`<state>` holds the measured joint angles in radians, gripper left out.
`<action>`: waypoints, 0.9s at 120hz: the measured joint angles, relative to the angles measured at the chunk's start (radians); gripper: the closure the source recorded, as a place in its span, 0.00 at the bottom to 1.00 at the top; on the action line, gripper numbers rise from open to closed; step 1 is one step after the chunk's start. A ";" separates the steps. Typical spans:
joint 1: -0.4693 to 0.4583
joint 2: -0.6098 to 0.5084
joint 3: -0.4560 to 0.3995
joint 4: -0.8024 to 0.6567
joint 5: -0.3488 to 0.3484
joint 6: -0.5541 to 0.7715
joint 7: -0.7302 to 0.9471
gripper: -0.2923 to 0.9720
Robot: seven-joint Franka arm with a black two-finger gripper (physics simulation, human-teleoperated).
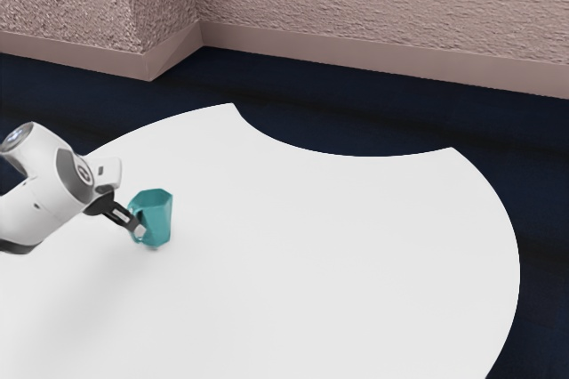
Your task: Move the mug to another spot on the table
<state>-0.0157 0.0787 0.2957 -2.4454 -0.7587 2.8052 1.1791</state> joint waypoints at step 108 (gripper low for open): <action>0.000 -0.014 -0.066 0.062 0.001 -0.009 -0.004 0.75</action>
<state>-0.0161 0.0650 0.2294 -2.3833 -0.7580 2.7963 1.1749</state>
